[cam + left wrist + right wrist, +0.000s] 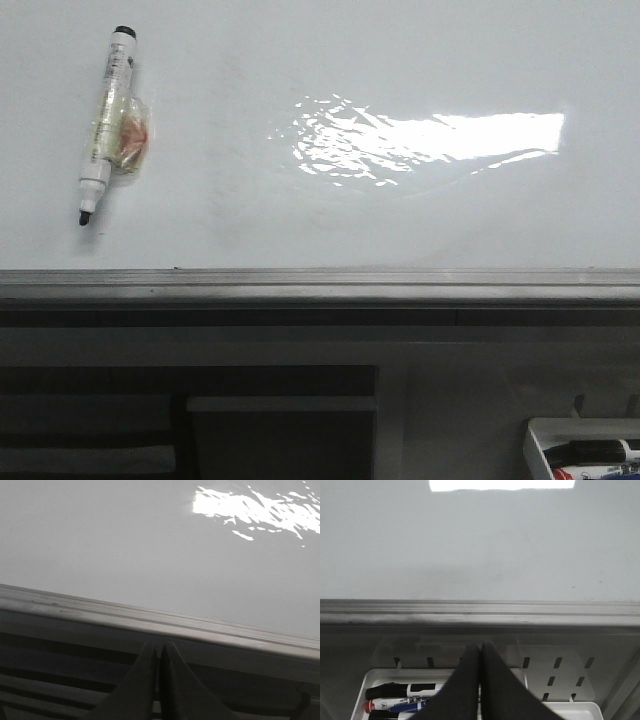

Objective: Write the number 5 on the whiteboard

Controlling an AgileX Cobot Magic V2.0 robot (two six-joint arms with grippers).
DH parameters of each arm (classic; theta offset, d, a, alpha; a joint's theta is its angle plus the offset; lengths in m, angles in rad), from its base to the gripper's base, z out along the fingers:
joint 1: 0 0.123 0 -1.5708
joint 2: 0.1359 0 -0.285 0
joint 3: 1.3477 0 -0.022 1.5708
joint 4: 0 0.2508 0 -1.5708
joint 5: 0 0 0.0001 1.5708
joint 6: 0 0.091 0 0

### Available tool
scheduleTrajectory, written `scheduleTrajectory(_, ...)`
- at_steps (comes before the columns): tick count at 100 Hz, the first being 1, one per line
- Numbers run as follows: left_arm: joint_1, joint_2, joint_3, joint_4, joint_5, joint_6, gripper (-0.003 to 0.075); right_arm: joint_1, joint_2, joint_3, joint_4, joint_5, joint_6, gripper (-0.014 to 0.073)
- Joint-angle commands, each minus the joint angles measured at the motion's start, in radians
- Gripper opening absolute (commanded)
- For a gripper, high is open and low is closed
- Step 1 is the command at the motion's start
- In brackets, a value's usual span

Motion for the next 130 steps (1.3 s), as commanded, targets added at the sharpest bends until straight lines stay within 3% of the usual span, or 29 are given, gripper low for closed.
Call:
scheduleTrajectory(1,0.0,-0.029,0.016,0.012,-0.048,-0.007,-0.002,-0.004,-0.017,0.026,-0.012,-0.018,-0.005,-0.0061)
scheduleTrajectory(34,0.0,-0.029,0.016,0.031,-0.054,-0.007,-0.002,-0.004,-0.017,0.026,-0.016,-0.047,-0.005,-0.0061)
scheduleTrajectory(54,0.0,-0.029,0.016,0.037,-0.07,-0.007,-0.002,-0.004,-0.017,0.026,-0.005,-0.292,-0.005,-0.0061)
scheduleTrajectory(75,0.0,-0.029,0.016,0.142,-0.131,-0.007,-0.002,-0.004,-0.017,0.026,-0.008,-0.471,-0.005,-0.0061)
scheduleTrajectory(108,0.0,-0.029,0.016,0.137,-0.292,-0.013,-0.002,-0.004,-0.017,0.006,0.035,-0.344,-0.005,-0.0061)
scheduleTrajectory(119,0.002,-0.027,-0.029,0.137,-0.269,-0.02,-0.0021,-0.004,0.002,-0.043,0.112,-0.233,-0.005,-0.0061)
scheduleTrajectory(130,0.014,0.004,-0.111,0.195,-0.23,-0.02,-0.0021,-0.004,0.077,-0.048,0.163,-0.259,-0.005,-0.0061)
